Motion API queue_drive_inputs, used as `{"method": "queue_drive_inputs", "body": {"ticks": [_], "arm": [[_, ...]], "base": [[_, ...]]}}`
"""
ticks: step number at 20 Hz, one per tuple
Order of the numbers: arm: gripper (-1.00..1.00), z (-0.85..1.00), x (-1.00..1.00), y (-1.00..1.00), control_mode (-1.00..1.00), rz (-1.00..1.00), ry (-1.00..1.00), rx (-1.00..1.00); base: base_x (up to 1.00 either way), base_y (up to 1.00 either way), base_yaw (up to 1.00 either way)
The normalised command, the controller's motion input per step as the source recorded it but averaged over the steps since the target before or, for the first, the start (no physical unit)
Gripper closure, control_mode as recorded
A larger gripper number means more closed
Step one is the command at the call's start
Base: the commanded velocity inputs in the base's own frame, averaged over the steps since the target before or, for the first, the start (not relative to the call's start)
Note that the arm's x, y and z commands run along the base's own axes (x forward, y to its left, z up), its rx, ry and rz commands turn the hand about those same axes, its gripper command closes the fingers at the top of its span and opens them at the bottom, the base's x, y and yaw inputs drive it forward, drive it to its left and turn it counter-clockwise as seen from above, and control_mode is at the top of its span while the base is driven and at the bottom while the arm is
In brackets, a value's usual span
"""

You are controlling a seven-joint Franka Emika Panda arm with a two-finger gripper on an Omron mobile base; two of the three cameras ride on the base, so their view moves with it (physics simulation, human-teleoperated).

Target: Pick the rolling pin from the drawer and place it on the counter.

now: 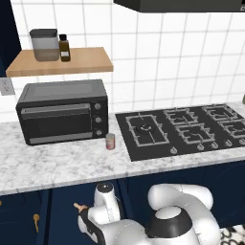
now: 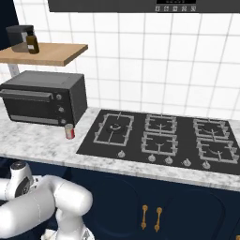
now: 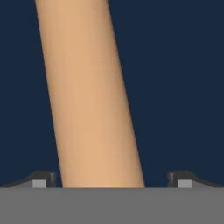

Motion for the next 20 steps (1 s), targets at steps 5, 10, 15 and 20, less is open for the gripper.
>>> {"method": "queue_drive_inputs", "body": {"ticks": [5,10,15,20], "arm": [[-1.0,0.0,0.0,0.0,-1.0,0.0,0.0,0.0],[1.0,0.0,0.0,0.0,-1.0,0.0,0.0,0.0],[1.0,0.0,0.0,0.0,-1.0,0.0,0.0,0.0],[1.0,0.0,-0.18,0.07,-1.0,0.01,-0.02,0.0]], "base": [[0.0,0.0,0.0],[0.0,0.0,0.0],[0.0,0.0,0.0],[0.0,0.0,0.0]]}}
